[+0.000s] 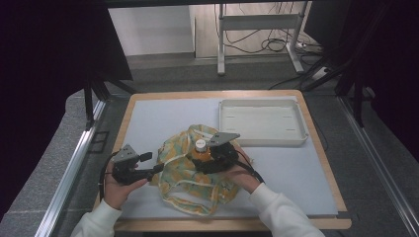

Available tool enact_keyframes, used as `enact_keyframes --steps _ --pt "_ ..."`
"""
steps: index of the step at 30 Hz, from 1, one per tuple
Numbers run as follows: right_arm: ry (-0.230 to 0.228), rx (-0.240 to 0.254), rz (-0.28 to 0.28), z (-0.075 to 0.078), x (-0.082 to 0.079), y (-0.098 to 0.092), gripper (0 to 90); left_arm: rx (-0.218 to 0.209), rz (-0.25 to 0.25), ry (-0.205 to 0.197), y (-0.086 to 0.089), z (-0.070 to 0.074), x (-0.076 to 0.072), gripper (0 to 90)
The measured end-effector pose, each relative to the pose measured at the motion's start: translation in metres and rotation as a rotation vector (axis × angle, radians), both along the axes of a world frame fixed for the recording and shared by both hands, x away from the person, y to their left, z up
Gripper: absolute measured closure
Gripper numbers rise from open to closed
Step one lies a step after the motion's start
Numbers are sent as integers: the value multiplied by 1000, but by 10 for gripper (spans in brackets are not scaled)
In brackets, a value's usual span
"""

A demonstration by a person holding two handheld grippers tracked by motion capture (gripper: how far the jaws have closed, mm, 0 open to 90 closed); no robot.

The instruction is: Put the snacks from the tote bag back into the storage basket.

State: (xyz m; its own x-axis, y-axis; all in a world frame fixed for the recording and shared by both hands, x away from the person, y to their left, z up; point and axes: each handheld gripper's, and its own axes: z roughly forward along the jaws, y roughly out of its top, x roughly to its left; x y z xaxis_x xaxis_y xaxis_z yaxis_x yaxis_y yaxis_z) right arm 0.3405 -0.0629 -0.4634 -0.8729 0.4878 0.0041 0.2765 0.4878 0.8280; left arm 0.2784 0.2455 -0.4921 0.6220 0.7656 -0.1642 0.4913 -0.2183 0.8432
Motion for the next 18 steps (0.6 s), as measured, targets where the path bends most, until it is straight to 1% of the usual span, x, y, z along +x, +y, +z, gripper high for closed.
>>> enact_keyframes --steps 9,14,18 --pt "-13 -13 6 1 0 0 300 2 0 0 0 -1 0 319" --pt "-10 -11 5 2 0 0 302 2 1 0 0 -1 0 319" --pt "-13 0 11 5 -1 -1 302 2 2 1 0 -1 1 319"
